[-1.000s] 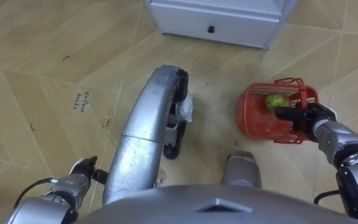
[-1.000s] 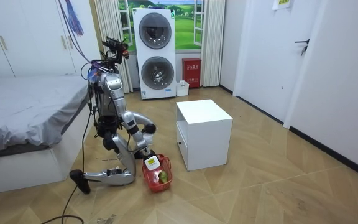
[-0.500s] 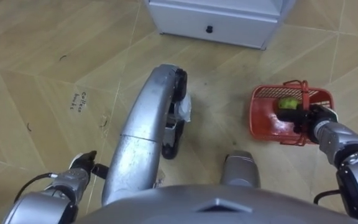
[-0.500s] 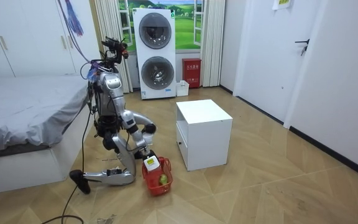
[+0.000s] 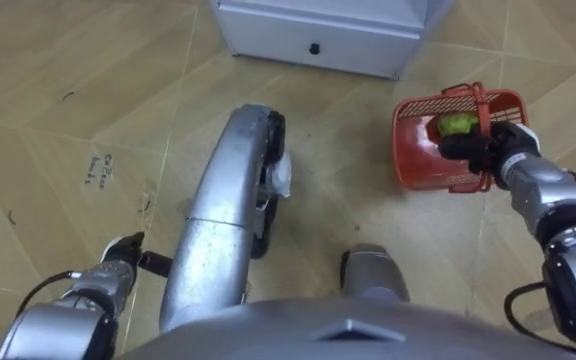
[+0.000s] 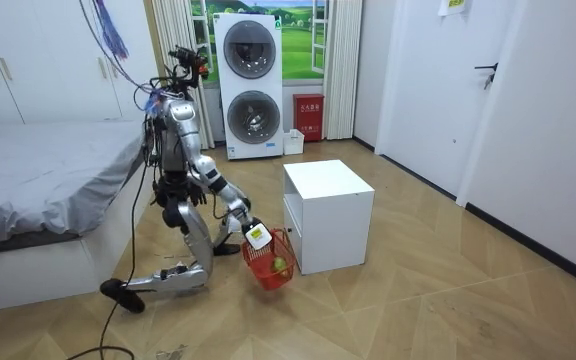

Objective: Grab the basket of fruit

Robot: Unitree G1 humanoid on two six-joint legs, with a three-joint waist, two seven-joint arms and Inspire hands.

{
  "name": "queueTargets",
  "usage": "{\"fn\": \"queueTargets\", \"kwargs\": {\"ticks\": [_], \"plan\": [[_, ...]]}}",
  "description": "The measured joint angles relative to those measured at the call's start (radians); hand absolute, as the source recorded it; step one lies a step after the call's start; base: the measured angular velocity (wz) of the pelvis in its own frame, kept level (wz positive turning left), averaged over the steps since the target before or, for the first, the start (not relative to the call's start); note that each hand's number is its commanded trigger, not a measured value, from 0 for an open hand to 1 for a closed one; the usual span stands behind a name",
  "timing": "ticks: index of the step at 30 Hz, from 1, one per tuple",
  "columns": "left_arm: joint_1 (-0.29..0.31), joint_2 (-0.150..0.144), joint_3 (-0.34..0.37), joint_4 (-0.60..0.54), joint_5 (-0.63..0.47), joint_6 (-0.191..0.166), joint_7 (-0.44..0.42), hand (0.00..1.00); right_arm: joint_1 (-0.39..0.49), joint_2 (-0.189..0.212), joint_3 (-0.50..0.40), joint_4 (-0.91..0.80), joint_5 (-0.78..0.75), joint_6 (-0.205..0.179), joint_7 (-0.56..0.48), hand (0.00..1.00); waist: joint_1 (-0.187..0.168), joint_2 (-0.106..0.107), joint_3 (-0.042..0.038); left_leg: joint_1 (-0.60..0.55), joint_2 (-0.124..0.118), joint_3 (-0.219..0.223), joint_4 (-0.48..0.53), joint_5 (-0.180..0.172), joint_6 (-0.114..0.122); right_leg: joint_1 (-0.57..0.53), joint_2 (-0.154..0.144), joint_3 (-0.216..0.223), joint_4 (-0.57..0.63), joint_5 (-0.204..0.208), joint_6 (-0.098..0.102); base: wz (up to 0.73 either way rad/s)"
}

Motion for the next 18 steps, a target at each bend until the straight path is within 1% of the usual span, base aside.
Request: {"fn": "queueTargets", "kwargs": {"ticks": [1, 2, 3, 4, 5, 6, 7, 8, 9, 10, 11, 12, 13, 14, 15, 16, 17, 18], "plan": [[0.018, 0.002, 0.018, -0.008, -0.001, 0.004, -0.009, 0.00, 0.000, -0.001, -0.001, -0.025, 0.000, 0.013, 0.007, 1.00, 0.001, 0.006, -0.0050, 0.054, 0.006, 0.003, -0.084, 0.007, 0.006, 0.027, -0.002, -0.009, -0.141, 0.006, 0.005, -0.52], [0.027, 0.003, 0.031, -0.013, 0.000, 0.006, -0.010, 0.00, 0.000, -0.001, -0.002, -0.041, 0.001, 0.020, 0.010, 1.00, 0.001, 0.009, -0.0064, 0.081, 0.008, 0.005, -0.129, 0.015, 0.009, 0.040, -0.004, -0.010, -0.211, 0.020, 0.012, -0.48], [0.039, 0.007, 0.050, -0.017, 0.001, 0.013, -0.010, 0.00, 0.007, -0.002, -0.007, -0.068, -0.003, 0.021, 0.017, 1.00, -0.006, 0.014, -0.0085, 0.140, 0.007, 0.010, -0.224, 0.034, 0.019, 0.070, -0.005, -0.013, -0.349, 0.072, 0.014, -0.34], [0.045, 0.010, 0.072, -0.020, 0.002, 0.019, -0.010, 0.00, 0.021, -0.001, -0.022, -0.090, -0.018, 0.021, 0.019, 1.00, -0.006, 0.013, -0.0091, 0.207, 0.002, 0.019, -0.325, 0.054, 0.030, 0.095, -0.011, -0.018, -0.463, 0.162, 0.016, -0.29], [0.050, 0.014, 0.075, -0.021, 0.001, 0.020, -0.010, 0.00, 0.026, -0.002, -0.025, -0.100, -0.024, 0.021, 0.017, 1.00, -0.005, 0.013, -0.0093, 0.239, 0.001, 0.024, -0.373, 0.063, 0.035, 0.103, -0.016, -0.020, -0.508, 0.218, 0.017, -0.27], [0.061, 0.021, 0.081, -0.037, 0.000, 0.022, -0.008, 0.00, 0.040, 0.000, -0.034, -0.115, -0.039, 0.018, 0.017, 1.00, -0.006, 0.016, -0.0100, 0.313, 0.001, 0.029, -0.462, 0.078, 0.043, 0.123, -0.016, -0.024, -0.590, 0.350, 0.018, -0.23], [0.065, 0.025, 0.081, -0.045, 0.001, 0.023, -0.005, 0.00, 0.052, 0.000, -0.036, -0.121, -0.043, 0.018, 0.017, 1.00, -0.002, 0.019, -0.0118, 0.350, 0.001, 0.030, -0.501, 0.085, 0.050, 0.136, -0.015, -0.029, -0.626, 0.423, 0.015, -0.29], [0.073, 0.034, 0.080, -0.065, 0.001, 0.026, -0.001, 0.00, 0.083, 0.001, -0.052, -0.140, -0.058, 0.018, 0.017, 1.00, 0.002, 0.024, -0.0177, 0.422, 0.002, 0.025, -0.575, 0.094, 0.057, 0.147, -0.015, -0.039, -0.673, 0.552, 0.020, -0.33], [0.076, 0.047, 0.078, -0.076, 0.000, 0.027, 0.012, 0.00, 0.095, 0.006, -0.060, -0.158, -0.075, 0.018, 0.017, 1.00, 0.004, 0.023, -0.0179, 0.486, 0.005, 0.021, -0.643, 0.103, 0.058, 0.124, -0.008, -0.028, -0.669, 0.548, 0.023, -0.41], [0.075, 0.051, 0.076, -0.078, 0.000, 0.026, 0.023, 0.00, 0.097, 0.005, -0.060, -0.171, -0.075, 0.018, 0.016, 1.00, 0.005, 0.024, -0.0179, 0.512, 0.007, 0.019, -0.671, 0.108, 0.059, 0.096, 0.003, -0.019, -0.647, 0.520, 0.023, -0.51], [0.072, 0.055, 0.072, -0.076, 0.001, 0.022, 0.045, 0.00, 0.104, 0.003, -0.060, -0.193, -0.075, 0.014, 0.015, 1.00, 0.005, 0.024, -0.0180, 0.569, 0.007, 0.011, -0.724, 0.111, 0.056, 0.042, 0.013, -0.026, -0.619, 0.452, 0.022, -0.65], [0.073, 0.055, 0.072, -0.076, 0.004, 0.016, 0.064, 0.00, 0.112, 0.003, -0.060, -0.204, -0.084, 0.012, 0.014, 1.00, 0.011, 0.026, -0.0185, 0.627, 0.007, -0.016, -0.768, 0.115, 0.049, -0.010, 0.028, -0.037, -0.624, 0.389, 0.011, -0.83], [0.075, 0.054, 0.074, -0.077, 0.006, 0.011, 0.079, 0.00, 0.135, 0.003, -0.061, -0.230, -0.092, 0.005, 0.013, 1.00, 0.021, 0.029, -0.0179, 0.683, 0.011, -0.049, -0.812, 0.119, 0.041, -0.063, 0.047, -0.065, -0.643, 0.332, 0.000, -0.74], [0.080, 0.052, 0.075, -0.080, 0.007, 0.009, 0.087, 0.00, 0.145, 0.003, -0.060, -0.240, -0.092, 0.004, 0.013, 1.00, 0.027, 0.033, -0.0167, 0.712, 0.016, -0.069, -0.833, 0.122, 0.035, -0.087, 0.062, -0.081, -0.665, 0.309, -0.005, -0.56], [0.089, 0.045, 0.074, -0.085, 0.007, 0.008, 0.106, 0.00, 0.165, 0.004, -0.059, -0.258, -0.092, 0.004, 0.010, 1.00, 0.023, 0.048, -0.0164, 0.764, 0.022, -0.127, -0.876, 0.132, 0.017, -0.126, 0.093, -0.118, -0.738, 0.279, -0.012, -0.29], [0.091, 0.042, 0.074, -0.085, 0.009, 0.006, 0.111, 0.00, 0.182, 0.004, -0.060, -0.274, -0.093, 0.002, 0.004, 1.00, 0.021, 0.051, -0.0163, 0.789, 0.024, -0.154, -0.903, 0.139, 0.005, -0.145, 0.105, -0.133, -0.795, 0.273, -0.016, -0.20], [0.096, 0.038, 0.074, -0.087, 0.010, 0.002, 0.124, 0.00, 0.213, 0.005, -0.059, -0.301, -0.097, -0.002, -0.006, 1.00, 0.019, 0.051, -0.0164, 0.833, 0.029, -0.201, -0.947, 0.149, -0.014, -0.170, 0.124, -0.152, -0.934, 0.282, -0.027, -0.06], [0.113, 0.038, 0.074, -0.106, 0.012, -0.001, 0.135, 0.00, 0.234, 0.009, -0.059, -0.329, -0.106, 0.001, -0.009, 1.00, 0.013, 0.045, -0.0184, 0.860, 0.036, -0.221, -0.964, 0.154, -0.023, -0.176, 0.148, -0.159, -1.105, 0.336, -0.027, 0.25]]}}
